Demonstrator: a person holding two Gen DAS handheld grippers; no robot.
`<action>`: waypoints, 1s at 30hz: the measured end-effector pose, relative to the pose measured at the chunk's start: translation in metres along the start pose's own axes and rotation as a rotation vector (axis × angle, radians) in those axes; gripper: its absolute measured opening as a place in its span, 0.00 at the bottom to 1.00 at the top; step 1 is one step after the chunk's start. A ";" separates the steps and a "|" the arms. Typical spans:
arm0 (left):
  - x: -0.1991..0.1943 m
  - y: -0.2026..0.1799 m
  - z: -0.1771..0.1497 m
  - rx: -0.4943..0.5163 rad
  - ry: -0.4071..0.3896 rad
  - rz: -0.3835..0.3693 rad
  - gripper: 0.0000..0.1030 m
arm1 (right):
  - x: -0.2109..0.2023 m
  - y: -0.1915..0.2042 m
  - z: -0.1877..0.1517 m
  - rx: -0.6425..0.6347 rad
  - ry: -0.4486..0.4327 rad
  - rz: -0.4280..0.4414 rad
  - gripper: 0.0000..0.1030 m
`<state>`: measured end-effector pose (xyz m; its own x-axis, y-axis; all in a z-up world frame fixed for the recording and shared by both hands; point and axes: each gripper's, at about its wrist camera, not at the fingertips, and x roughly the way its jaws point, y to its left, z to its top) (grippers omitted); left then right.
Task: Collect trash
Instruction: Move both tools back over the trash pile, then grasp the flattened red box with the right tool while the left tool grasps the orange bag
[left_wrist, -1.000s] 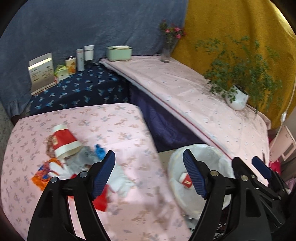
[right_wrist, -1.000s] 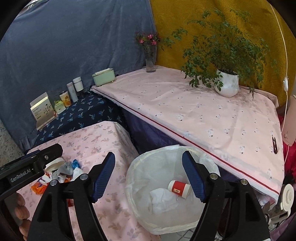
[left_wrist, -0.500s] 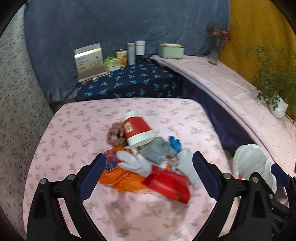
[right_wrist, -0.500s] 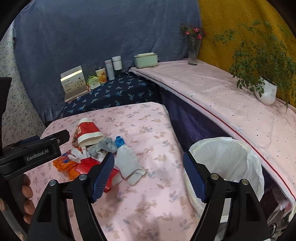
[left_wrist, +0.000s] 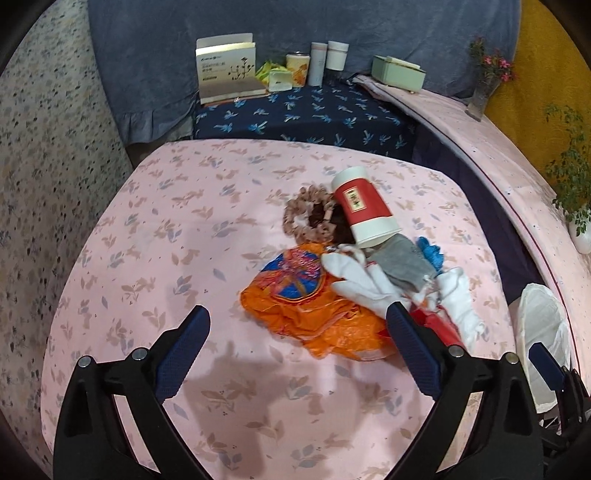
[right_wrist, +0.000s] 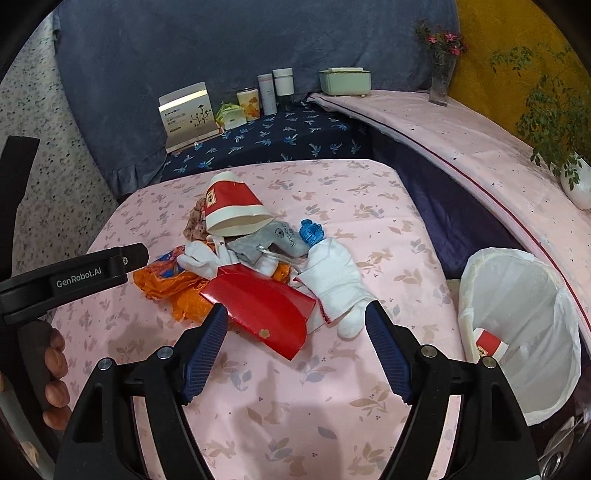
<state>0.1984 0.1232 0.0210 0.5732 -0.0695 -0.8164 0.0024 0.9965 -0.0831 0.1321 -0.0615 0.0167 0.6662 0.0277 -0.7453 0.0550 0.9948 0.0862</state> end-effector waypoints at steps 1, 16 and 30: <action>0.003 0.003 0.000 -0.005 0.006 0.000 0.89 | 0.004 0.004 -0.001 -0.012 0.005 0.000 0.71; 0.058 0.028 -0.003 -0.023 0.115 -0.033 0.90 | 0.055 0.036 0.000 -0.112 0.072 -0.036 0.71; 0.089 0.036 0.004 -0.100 0.178 -0.221 0.50 | 0.051 0.039 0.000 -0.111 0.069 0.023 0.19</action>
<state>0.2526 0.1527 -0.0528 0.4152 -0.2996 -0.8590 0.0249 0.9476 -0.3184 0.1686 -0.0210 -0.0181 0.6137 0.0536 -0.7877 -0.0448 0.9985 0.0330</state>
